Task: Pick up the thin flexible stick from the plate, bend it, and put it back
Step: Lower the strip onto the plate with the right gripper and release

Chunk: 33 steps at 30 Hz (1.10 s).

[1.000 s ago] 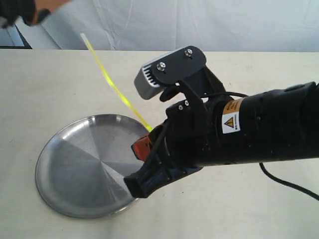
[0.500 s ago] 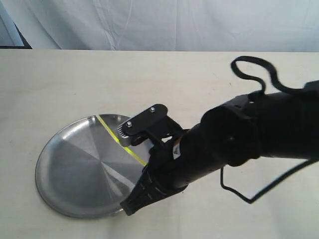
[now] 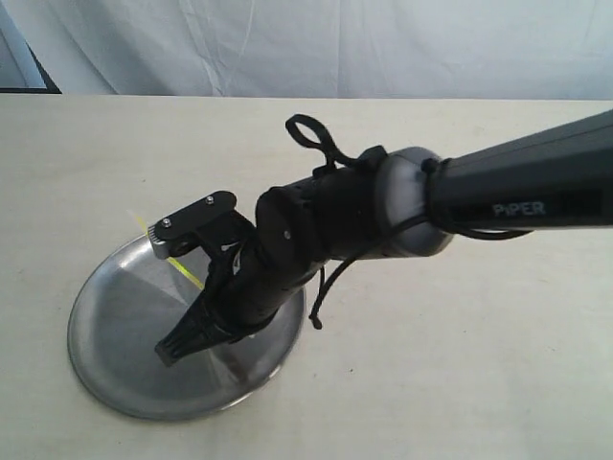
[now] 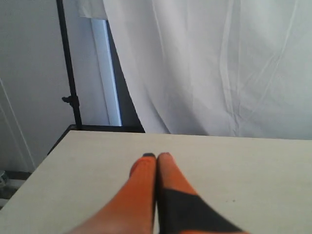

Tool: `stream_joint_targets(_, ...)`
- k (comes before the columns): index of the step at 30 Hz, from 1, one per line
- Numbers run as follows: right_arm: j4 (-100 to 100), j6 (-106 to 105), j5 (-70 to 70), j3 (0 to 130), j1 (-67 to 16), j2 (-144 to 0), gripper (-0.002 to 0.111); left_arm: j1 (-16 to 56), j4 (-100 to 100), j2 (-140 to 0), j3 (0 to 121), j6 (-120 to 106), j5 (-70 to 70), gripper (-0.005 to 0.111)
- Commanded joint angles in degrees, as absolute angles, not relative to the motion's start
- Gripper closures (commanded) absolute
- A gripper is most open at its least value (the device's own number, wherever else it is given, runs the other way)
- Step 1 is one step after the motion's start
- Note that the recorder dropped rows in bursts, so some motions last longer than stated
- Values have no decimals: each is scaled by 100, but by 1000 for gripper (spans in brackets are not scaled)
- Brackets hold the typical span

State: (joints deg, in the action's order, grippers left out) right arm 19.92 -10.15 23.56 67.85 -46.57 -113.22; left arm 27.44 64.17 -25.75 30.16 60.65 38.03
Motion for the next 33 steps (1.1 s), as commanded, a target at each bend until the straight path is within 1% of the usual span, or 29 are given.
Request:
stream_joint_targets(1, 1953, -1062, 2031, 6866, -4634, -11501, 103, 2754, 6402, -2538, 3012, 5894, 3289, 106)
stream_joint_targets(2, 1965, -1062, 2017, 6866, -4634, -11501, 97, 2754, 6402, -2538, 3012, 5894, 3203, 106)
stream_joint_targets(5, 1993, -1062, 2045, 6878, -4634, -11501, 73, 2754, 6388, -2538, 3012, 5894, 3227, 106)
stream_joint_targets(6, 1993, -1051, 2082, 6878, -4634, -11488, 62, 2754, 6388, -2538, 3012, 5894, 3276, 106)
stream_joint_targets(7, 1993, -1051, 2134, 6878, -4634, -11466, 56, 2754, 6388, -2538, 3012, 5894, 3328, 106)
stream_joint_targets(8, 2005, -1051, 2230, 6878, -4634, -11450, 53, 2754, 6367, -2538, 3012, 5894, 3399, 106)
stream_joint_targets(9, 2022, -1039, 2391, 6878, -4634, -11364, 53, 2754, 6306, -2538, 3012, 5894, 3462, 106)
stream_joint_targets(10, 2011, -1039, 2500, 6878, -4634, -11320, 56, 2754, 6221, -2538, 3012, 5894, 3502, 106)
stream_joint_targets(11, 1998, -1039, 2595, 6878, -4634, -11235, 63, 2754, 6171, -2538, 3012, 5894, 3527, 106)
stream_joint_targets(13, 1954, -1039, 2785, 6878, -4634, -11003, 83, 2754, 6131, -2538, 3012, 5894, 3503, 106)
stream_joint_targets(15, 1898, -1051, 2821, 6878, -4645, -10691, 108, 2754, 6131, -2538, 3012, 5894, 3492, 106)
stream_joint_targets(22, 1629, -1061, 2974, 6878, -4645, -9412, 108, 2754, 6131, -2538, 3012, 5894, 3492, 106)
stream_joint_targets(26, 1634, -1061, 3589, 6878, -4645, -8755, 108, 2754, 6131, -2538, 3012, 5894, 3481, 106)
stream_joint_targets(33, 1714, -1061, 3677, 6878, -4645, -8262, 108, 2754, 6131, -2538, 3012, 5894, 3481, 106)
